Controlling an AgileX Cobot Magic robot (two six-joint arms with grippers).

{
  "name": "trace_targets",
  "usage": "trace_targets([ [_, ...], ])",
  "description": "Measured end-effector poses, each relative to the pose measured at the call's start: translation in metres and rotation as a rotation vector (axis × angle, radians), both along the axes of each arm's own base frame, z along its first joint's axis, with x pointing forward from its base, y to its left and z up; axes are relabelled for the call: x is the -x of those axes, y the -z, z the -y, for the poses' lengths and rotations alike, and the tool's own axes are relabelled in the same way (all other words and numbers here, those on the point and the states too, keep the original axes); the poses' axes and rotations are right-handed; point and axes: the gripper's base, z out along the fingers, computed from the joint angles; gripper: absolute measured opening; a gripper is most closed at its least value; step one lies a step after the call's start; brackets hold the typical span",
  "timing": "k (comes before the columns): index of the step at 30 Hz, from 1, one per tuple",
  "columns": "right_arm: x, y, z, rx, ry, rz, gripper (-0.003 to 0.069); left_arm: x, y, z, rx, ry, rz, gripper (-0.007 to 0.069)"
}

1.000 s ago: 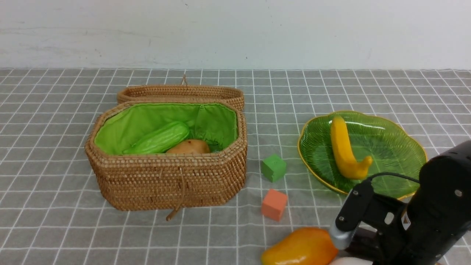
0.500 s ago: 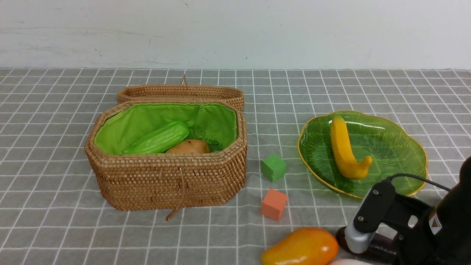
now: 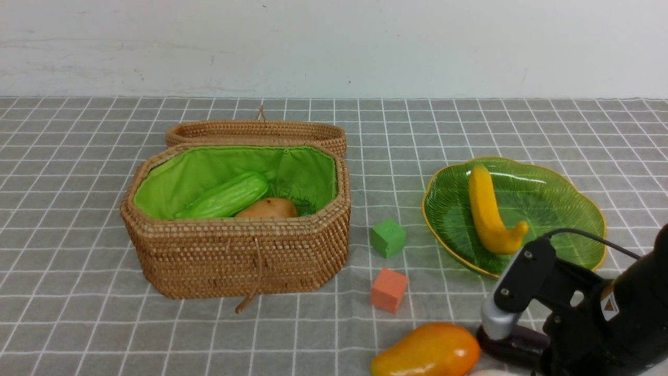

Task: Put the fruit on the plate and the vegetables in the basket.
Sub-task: Take a daikon with your right arm and place it on the basket on the left.

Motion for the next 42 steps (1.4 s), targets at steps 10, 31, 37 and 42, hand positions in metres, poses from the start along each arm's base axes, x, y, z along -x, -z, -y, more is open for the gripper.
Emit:
trace_targets([
  [10, 0.002, 0.035, 0.006, 0.048, -0.006, 0.020, 0.0668, 0.000, 0.000, 0.000, 0.000, 0.000, 0.000, 0.0146],
  [31, -0.031, -0.026, -0.023, 0.046, -0.143, -0.125, 0.0510, 0.000, 0.000, 0.000, 0.000, 0.000, 0.000, 0.0146],
  [37, -0.045, -0.099, -0.034, -0.077, -0.147, 0.077, 0.0510, 0.000, 0.000, 0.000, 0.000, 0.000, 0.000, 0.0146],
  [42, -0.067, -0.158, -0.052, -0.327, -0.132, 0.432, 0.0510, 0.000, 0.000, 0.000, 0.000, 0.000, 0.000, 0.0146],
])
